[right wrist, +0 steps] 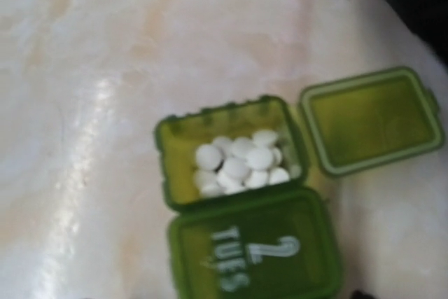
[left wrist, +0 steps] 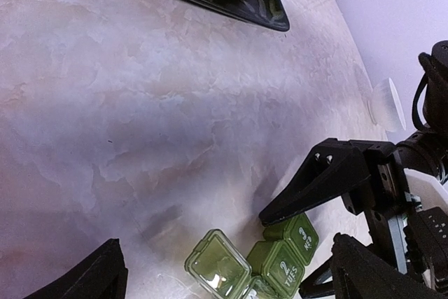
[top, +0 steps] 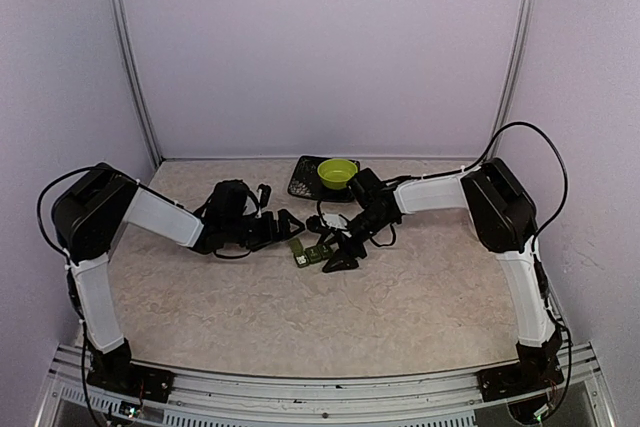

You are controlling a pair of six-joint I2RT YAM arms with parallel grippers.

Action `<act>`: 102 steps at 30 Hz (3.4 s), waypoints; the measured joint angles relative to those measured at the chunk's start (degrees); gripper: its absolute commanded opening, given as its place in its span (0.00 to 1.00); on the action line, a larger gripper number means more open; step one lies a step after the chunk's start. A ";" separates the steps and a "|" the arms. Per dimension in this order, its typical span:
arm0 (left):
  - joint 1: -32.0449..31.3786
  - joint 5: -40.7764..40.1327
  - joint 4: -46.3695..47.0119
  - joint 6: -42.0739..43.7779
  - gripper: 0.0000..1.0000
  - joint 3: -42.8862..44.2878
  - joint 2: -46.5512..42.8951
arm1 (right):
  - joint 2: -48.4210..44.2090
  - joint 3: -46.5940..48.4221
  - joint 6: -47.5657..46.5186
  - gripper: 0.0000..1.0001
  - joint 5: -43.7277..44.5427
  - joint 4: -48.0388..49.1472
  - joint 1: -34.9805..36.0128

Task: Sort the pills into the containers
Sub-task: Pick up the pill container from the center of the board, then close the compartment of the pill container.

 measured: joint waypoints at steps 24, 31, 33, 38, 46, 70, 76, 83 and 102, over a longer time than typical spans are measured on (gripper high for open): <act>0.00 0.00 0.37 -0.28 0.99 -2.08 -1.01 | -1.73 -7.23 6.27 0.72 -1.44 11.30 1.20; -0.02 0.00 0.79 -0.79 0.99 -2.08 -1.36 | -1.73 -7.26 7.82 0.61 1.31 13.46 2.27; -0.02 0.00 0.79 -0.85 0.99 -2.08 -1.38 | -1.73 -7.26 8.26 0.54 1.73 13.75 2.34; -0.02 0.00 0.85 -0.85 0.99 -2.08 -1.40 | -1.86 -7.61 8.59 0.39 2.27 14.62 2.38; -0.02 0.35 0.87 -0.96 0.99 -2.08 -1.40 | -4.17 -10.14 9.49 0.36 3.19 14.60 2.45; -6.73 16.17 10.97 -3.21 0.99 -6.62 -13.11 | -29.31 -31.39 23.89 0.38 10.40 22.18 11.47; -7.08 17.81 11.56 -3.17 0.99 -6.64 -13.73 | -30.51 -32.63 25.81 0.38 10.56 23.93 11.47; -7.08 16.24 10.49 -1.86 0.99 -6.64 -14.60 | -31.80 -34.01 26.36 0.38 9.53 24.37 11.72; -8.35 16.44 9.49 -0.83 0.99 -6.54 -14.91 | -34.29 -35.12 26.34 0.37 12.35 24.63 12.13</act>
